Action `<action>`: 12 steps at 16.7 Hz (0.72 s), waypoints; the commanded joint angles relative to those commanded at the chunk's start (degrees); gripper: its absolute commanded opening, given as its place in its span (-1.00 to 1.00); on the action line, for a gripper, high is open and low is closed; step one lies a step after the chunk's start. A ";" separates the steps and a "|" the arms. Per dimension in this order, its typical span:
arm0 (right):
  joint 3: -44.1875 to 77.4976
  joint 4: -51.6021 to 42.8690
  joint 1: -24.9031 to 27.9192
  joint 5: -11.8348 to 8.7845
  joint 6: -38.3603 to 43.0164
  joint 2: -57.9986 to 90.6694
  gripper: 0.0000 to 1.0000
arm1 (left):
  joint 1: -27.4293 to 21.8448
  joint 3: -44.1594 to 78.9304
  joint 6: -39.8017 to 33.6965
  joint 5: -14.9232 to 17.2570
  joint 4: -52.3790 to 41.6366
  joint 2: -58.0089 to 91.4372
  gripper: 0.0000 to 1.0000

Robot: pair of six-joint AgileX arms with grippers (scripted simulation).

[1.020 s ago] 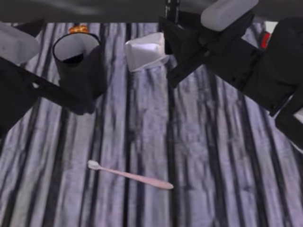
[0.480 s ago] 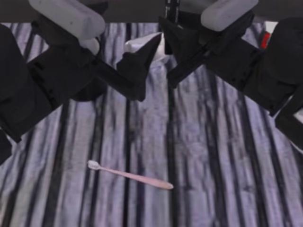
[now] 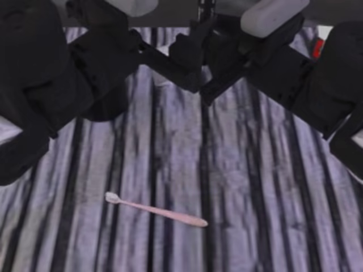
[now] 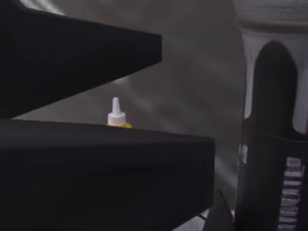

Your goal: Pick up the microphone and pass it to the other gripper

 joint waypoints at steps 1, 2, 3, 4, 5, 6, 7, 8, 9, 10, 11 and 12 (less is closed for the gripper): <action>0.00 0.00 0.00 0.00 0.00 0.00 -1.00 | -0.28 2.19 0.02 -0.26 0.86 3.25 1.00; 0.00 0.00 0.00 0.00 0.00 0.00 -1.00 | -0.53 4.30 0.04 -0.51 1.69 6.43 1.00; 0.00 0.00 0.00 0.00 0.00 0.00 -1.00 | -0.78 6.20 0.05 -0.70 2.41 9.20 1.00; 0.00 0.00 0.00 0.00 0.00 0.00 -1.00 | -1.01 7.84 0.06 -0.86 3.00 11.38 1.00; 0.00 0.00 0.00 0.00 0.00 0.00 -1.00 | -1.17 9.14 0.06 -1.01 3.43 12.96 1.00; 0.00 0.00 0.00 0.00 0.00 0.00 -1.00 | -1.29 9.98 0.06 -1.10 3.71 13.95 1.00; 0.00 0.00 0.00 0.00 0.00 0.00 -1.00 | -1.33 10.29 0.05 -1.14 3.80 14.30 1.00; 0.00 0.00 0.00 0.00 0.00 0.00 -1.00 | -1.33 10.29 0.05 -1.14 3.80 14.30 1.00; 0.00 0.00 0.00 0.00 0.00 0.00 -1.00 | -1.33 10.29 0.05 -1.14 3.80 14.30 1.00; 0.00 0.00 0.00 0.00 0.00 0.00 -1.00 | -1.33 10.29 0.05 -1.14 3.80 14.30 1.00; 0.00 0.00 0.00 0.00 0.00 0.00 -1.00 | -1.33 10.29 0.05 -1.14 3.80 14.30 0.85; 0.00 0.00 0.00 0.00 0.00 0.00 -1.00 | -1.33 10.29 0.05 -1.14 3.80 14.30 0.70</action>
